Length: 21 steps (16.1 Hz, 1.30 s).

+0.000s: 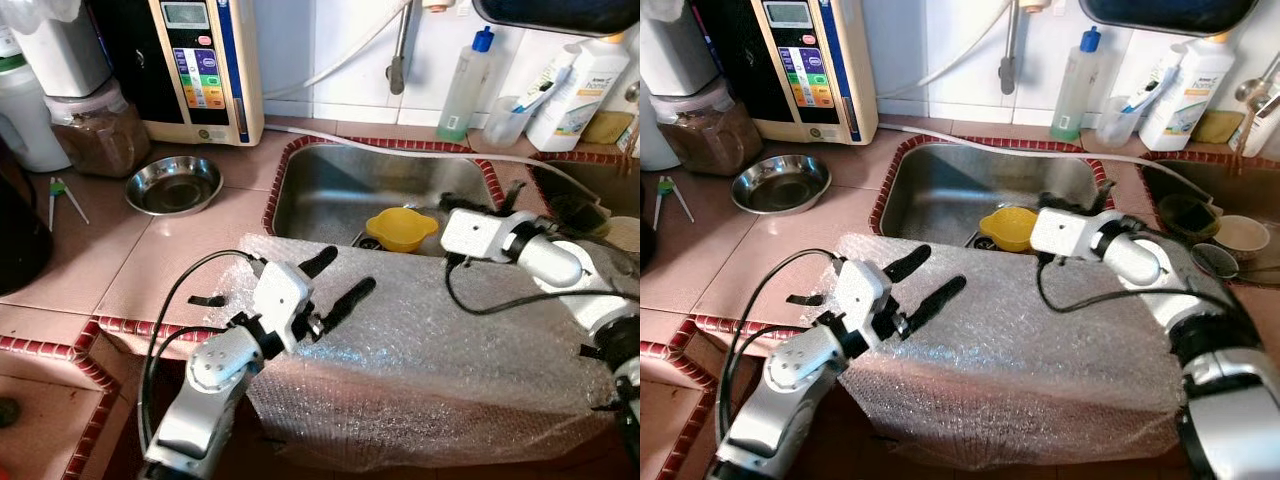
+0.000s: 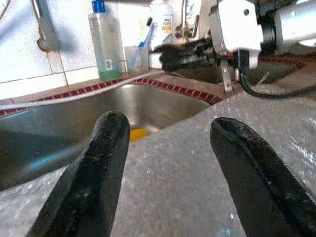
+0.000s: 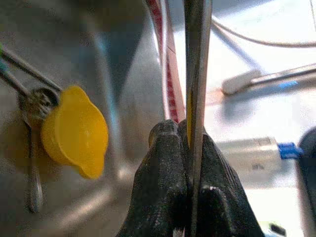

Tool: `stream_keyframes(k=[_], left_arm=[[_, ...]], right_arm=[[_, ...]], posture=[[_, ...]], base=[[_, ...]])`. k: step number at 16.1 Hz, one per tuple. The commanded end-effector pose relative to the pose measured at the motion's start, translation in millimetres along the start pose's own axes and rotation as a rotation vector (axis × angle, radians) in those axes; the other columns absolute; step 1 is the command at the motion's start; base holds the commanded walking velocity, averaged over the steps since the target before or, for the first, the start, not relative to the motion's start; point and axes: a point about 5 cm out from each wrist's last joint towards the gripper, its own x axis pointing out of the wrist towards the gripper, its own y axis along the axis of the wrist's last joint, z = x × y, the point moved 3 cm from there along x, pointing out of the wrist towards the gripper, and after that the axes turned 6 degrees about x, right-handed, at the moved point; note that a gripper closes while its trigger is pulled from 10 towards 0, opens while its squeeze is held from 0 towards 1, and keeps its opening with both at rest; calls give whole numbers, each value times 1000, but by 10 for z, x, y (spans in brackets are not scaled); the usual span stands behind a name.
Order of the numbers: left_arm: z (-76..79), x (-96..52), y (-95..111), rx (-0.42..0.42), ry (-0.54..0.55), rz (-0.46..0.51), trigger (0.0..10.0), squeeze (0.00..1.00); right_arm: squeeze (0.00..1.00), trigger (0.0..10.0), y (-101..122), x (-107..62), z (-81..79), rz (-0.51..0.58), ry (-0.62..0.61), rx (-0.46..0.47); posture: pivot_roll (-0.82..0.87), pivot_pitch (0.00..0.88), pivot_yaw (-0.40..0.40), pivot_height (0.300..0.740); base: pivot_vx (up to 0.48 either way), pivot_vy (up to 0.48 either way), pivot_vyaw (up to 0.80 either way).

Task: Kitchen organization

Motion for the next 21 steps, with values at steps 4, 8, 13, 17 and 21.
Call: stream_keyframes(k=[4,8,13,17,21], left_arm=[[51,-35,24,-21,-52,-20,10000,1000],[80,-4,30,-11,-92,-36,10000,1000],[97,6,33,-11,-93,-41,10000,1000],[76,29,27,1,-72,-45,10000,1000],[41,52,12,14,-39,-52,10000,1000]], right_arm=[[0,0,-234,-64,65,-105,-58,17],[1000,10000,-366,-69,-37,-187,-70,131],[1000,10000,-362,-58,-26,-188,-80,122],[1000,10000,-325,-33,89,-183,-112,30],[1000,10000,-142,76,187,-112,-125,-14]], posture=[[146,79,-1,740],[149,84,5,740],[149,79,6,740],[147,78,5,740],[147,76,4,740]], base=[[0,0,0],[0,0,0],[0,0,0],[0,0,0],[0,0,0]])
